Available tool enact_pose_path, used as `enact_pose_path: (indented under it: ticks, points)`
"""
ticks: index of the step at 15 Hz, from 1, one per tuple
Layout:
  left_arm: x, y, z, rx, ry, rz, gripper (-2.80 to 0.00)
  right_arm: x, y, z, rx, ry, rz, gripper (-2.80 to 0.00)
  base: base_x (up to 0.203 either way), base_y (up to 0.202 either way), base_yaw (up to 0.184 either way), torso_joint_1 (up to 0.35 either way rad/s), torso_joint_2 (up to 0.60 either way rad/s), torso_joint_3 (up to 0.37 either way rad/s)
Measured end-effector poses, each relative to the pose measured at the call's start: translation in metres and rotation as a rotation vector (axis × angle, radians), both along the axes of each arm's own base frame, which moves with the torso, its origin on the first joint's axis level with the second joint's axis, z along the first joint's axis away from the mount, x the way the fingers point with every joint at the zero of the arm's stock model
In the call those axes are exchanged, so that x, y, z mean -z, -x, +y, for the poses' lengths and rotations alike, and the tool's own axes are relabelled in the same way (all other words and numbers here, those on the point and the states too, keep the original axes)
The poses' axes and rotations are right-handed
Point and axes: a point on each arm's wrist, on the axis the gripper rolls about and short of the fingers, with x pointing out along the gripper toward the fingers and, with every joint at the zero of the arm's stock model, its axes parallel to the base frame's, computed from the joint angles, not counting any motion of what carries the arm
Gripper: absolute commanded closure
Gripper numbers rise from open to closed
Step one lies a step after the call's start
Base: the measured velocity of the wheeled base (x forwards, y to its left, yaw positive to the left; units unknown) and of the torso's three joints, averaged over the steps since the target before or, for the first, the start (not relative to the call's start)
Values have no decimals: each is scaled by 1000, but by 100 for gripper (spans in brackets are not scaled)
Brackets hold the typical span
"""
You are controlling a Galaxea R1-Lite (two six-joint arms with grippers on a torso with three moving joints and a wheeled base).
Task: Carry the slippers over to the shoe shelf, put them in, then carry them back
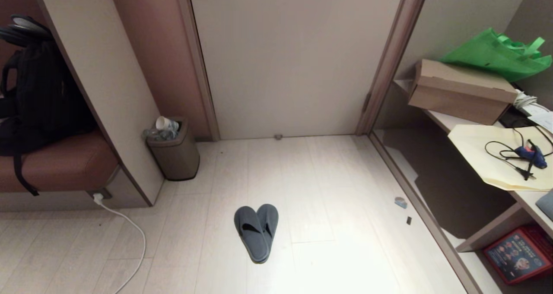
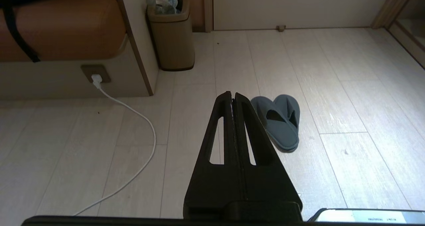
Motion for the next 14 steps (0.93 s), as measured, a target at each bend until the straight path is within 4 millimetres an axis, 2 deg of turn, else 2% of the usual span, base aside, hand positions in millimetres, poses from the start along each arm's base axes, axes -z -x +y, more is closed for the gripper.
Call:
enact_pose_path:
  ticks: [14]
  points:
    - [0,0,0,0,0,0,0,0,0,0,-1,-1,0,0,0,0,0,3,4,202]
